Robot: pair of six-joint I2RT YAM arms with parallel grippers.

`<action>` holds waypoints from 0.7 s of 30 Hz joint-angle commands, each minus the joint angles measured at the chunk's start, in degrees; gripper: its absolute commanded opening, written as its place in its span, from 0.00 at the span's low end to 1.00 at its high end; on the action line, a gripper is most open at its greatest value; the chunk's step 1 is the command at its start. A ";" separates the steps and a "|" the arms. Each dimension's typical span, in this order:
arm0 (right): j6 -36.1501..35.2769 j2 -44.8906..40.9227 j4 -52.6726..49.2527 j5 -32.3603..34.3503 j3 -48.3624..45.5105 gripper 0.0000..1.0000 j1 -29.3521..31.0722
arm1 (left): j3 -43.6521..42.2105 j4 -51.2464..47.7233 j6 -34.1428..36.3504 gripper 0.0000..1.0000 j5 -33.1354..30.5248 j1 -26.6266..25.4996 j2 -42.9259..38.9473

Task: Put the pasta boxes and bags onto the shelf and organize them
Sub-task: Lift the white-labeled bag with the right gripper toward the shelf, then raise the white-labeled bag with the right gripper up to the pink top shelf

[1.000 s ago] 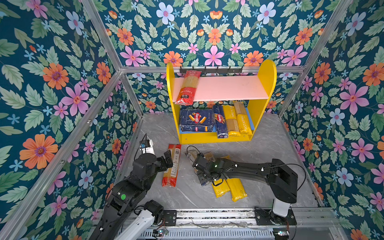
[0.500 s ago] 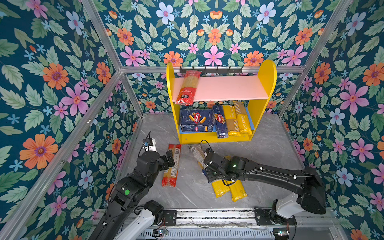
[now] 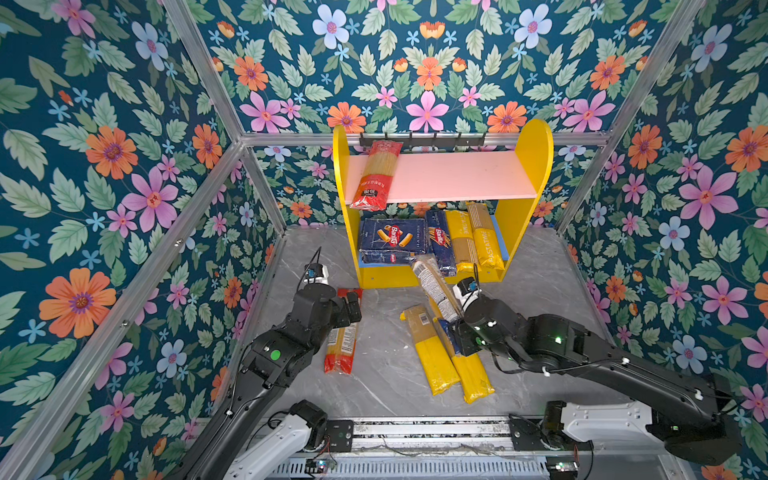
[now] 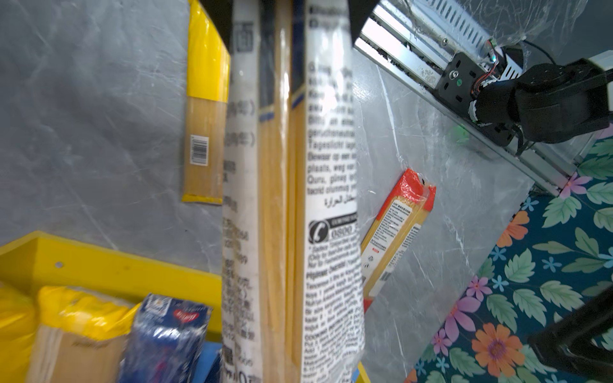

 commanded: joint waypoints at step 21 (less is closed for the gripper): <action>-23.97 9.65 -7.88 11.82 39.36 0.09 -17.17 | 7.55 10.27 2.12 0.99 7.58 -2.53 14.05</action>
